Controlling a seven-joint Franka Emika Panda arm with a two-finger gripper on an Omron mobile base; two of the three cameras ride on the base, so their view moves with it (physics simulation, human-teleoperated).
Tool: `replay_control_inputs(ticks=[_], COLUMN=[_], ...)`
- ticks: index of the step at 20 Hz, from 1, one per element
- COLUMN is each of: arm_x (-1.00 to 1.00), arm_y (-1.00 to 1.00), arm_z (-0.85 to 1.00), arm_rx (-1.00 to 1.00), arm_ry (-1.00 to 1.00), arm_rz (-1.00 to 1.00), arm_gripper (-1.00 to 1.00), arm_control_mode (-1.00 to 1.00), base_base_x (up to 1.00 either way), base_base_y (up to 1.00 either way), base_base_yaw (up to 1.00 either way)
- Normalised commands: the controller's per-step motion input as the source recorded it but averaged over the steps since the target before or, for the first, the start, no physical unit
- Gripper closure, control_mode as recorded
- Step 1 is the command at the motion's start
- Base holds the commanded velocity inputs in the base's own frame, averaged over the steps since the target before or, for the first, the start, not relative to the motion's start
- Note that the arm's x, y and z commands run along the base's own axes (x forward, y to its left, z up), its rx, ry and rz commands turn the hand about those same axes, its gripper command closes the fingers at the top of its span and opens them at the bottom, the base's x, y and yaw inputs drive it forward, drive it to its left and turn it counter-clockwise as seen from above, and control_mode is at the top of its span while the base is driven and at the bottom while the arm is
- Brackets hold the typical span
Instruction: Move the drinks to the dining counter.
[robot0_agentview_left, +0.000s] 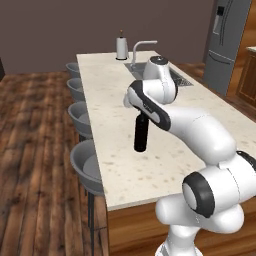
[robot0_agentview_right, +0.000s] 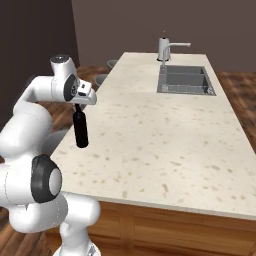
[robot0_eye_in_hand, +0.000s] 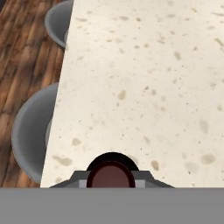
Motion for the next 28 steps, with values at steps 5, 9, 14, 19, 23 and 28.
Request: replay_control_inputs(ticks=[5,9,14,19,23,28], arm_x=[0.22,0.01,0.0,0.0,0.0,0.0], arm_y=[0.0,0.0,0.0,0.0,0.0,0.0], arm_z=[-0.23,-0.44,-0.4,-0.32,-0.21,-0.2], arm_rx=[0.0,0.0,0.0,0.0,0.0,0.0], arm_ry=[0.0,0.0,0.0,0.0,0.0,0.0], arm_rz=[0.0,0.0,0.0,0.0,0.0,0.0], arm_gripper=[1.0,1.0,1.0,1.0,1.0,1.0], arm_control_mode=[-1.0,-1.0,-1.0,-1.0,-1.0,-1.0], base_base_x=[0.0,0.0,0.0,0.0,0.0,0.0], base_base_y=[0.0,0.0,0.0,0.0,0.0,0.0], base_base_yaw=[0.0,0.0,0.0,0.0,0.0,0.0])
